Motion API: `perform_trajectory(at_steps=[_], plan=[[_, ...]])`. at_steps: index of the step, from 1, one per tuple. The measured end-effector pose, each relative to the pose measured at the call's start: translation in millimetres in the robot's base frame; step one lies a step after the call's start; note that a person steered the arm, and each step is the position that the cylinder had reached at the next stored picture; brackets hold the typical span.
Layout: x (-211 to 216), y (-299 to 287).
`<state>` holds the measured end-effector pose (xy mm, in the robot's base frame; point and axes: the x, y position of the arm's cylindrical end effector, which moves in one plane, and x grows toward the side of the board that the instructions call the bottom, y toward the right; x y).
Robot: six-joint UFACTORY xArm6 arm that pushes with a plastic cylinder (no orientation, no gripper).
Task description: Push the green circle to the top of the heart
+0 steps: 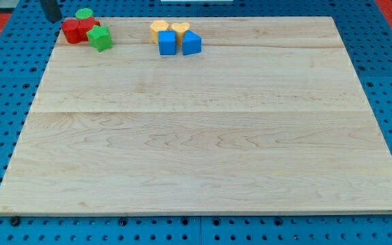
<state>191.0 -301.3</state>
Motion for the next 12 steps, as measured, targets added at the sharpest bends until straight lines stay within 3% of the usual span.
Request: perform_trajectory(at_steps=[1,2,5,8,9,10,12], plan=[[0.4,14.2],[0.4,64.0],[38.3,62.5],[0.4,43.0],[1.3,84.2],[1.5,170.2],[0.7,187.8]])
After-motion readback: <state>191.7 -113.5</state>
